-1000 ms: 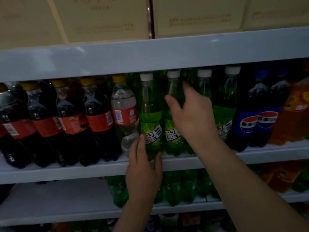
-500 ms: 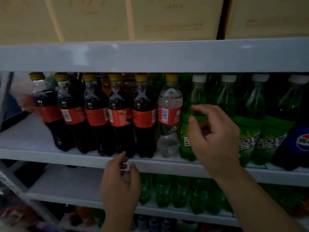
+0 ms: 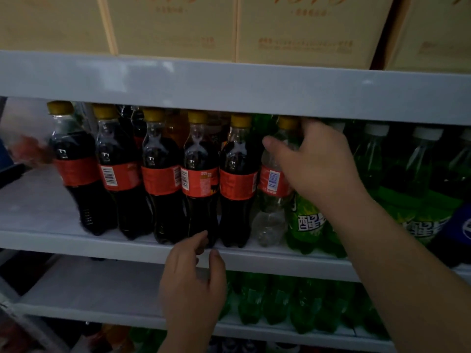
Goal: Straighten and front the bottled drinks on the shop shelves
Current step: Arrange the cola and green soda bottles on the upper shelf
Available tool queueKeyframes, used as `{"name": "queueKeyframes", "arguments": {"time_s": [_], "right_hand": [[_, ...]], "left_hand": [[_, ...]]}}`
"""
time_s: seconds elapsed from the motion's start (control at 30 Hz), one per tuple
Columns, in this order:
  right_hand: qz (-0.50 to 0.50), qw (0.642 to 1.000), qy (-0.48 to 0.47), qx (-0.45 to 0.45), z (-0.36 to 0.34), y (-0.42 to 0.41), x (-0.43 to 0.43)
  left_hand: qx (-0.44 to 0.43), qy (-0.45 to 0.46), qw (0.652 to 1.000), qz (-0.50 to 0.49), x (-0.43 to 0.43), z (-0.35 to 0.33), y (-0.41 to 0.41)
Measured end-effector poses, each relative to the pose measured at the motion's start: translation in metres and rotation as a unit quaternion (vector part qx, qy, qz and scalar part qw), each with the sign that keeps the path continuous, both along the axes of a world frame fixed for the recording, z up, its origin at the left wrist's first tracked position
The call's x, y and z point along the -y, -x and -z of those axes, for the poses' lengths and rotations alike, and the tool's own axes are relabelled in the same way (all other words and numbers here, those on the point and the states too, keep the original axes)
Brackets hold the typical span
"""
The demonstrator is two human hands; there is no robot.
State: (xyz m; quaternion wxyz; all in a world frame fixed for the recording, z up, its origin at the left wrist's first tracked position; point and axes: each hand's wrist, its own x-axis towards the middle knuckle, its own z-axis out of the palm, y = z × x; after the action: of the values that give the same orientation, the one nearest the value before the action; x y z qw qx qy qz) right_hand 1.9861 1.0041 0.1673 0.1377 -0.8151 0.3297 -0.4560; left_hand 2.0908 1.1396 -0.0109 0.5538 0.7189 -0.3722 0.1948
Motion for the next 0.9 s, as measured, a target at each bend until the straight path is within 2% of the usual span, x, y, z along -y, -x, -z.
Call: {"name": "queueKeyframes", "arguments": {"time_s": [0.37,0.57,0.73,0.9], "right_hand": [[0.047,0.998,0.017,0.034,0.002,-0.007,0.003],[0.060,0.998,0.003,0.006,0.000,-0.011,0.003],[-0.030,0.995,-0.095,0.007,-0.007,-0.001,0.006],[0.003,1.000,-0.026,0.012,-0.006,0.003,0.007]], "left_hand": [[0.051,0.020,0.992,0.115,0.009,-0.013,-0.001],[0.101,-0.035,0.965,0.239,0.029,-0.028,0.029],[0.100,-0.146,0.952,0.251,0.037,-0.021,0.039],[0.082,-0.172,0.950,0.247,0.037,-0.010,0.049]]}}
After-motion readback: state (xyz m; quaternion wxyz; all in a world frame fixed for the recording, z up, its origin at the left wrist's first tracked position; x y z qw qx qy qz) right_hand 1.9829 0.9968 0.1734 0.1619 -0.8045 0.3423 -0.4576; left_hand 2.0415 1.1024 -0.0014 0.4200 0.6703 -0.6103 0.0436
